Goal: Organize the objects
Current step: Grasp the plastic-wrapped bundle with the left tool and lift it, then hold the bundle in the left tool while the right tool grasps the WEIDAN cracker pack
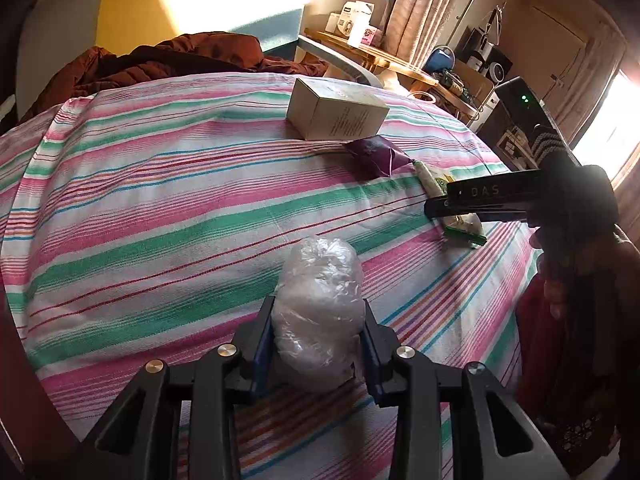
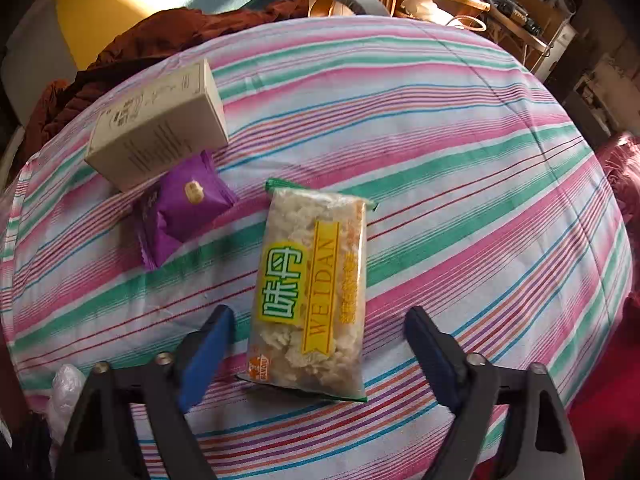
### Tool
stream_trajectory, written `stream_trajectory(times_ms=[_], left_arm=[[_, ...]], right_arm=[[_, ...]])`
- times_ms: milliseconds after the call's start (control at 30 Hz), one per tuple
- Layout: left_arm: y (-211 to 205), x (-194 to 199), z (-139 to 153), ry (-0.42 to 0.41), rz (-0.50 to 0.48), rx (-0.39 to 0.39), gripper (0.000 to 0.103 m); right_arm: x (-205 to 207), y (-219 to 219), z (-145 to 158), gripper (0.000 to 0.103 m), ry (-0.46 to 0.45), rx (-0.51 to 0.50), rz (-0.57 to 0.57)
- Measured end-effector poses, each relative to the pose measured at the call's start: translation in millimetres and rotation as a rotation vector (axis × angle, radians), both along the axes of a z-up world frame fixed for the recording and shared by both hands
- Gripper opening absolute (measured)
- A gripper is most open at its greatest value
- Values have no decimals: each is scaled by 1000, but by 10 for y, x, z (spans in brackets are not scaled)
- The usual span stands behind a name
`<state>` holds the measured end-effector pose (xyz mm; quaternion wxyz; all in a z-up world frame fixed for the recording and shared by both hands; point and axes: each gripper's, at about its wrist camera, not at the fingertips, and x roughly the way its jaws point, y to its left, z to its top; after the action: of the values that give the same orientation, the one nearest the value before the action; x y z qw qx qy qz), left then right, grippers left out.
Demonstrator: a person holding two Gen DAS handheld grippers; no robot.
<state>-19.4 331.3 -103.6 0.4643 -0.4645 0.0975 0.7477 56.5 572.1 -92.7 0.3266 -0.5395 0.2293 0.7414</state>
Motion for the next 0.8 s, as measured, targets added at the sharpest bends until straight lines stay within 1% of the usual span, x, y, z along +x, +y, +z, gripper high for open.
stream_trajectory(times_ms=[33, 67, 100, 233, 367, 467, 567, 667, 733, 800], left_arm=[[-10, 11, 12, 1, 3, -5, 36], [-21, 36, 22, 12, -1, -14, 36], [-38, 68, 27, 27, -7, -21, 36], [-161, 169, 81, 66, 10, -45, 36], [-336, 284, 207, 108, 26, -52, 36], [-497, 325, 371, 143, 56, -41, 36], [-669, 341, 579, 200, 92, -17, 37], [-841, 331, 745, 240, 132, 5, 37], [-949, 335, 835, 281, 153, 4, 37], [-1046, 327, 887, 296, 172, 10, 37]], right_arm=[[-1, -20, 28, 60, 9, 14, 14], [3, -36, 57, 51, 28, 15, 27], [15, -44, 79, 48, 35, 22, 31], [96, 18, 98, 46, 63, -9, 6], [201, 130, 175, 46, 133, -19, -57], [221, 183, 272, 46, 187, -21, -91], [171, 146, 328, 46, 239, -20, -81], [177, 93, 391, 46, 280, -11, -58], [220, 12, 436, 46, 301, -7, -45], [251, -40, 489, 46, 322, -5, -35]])
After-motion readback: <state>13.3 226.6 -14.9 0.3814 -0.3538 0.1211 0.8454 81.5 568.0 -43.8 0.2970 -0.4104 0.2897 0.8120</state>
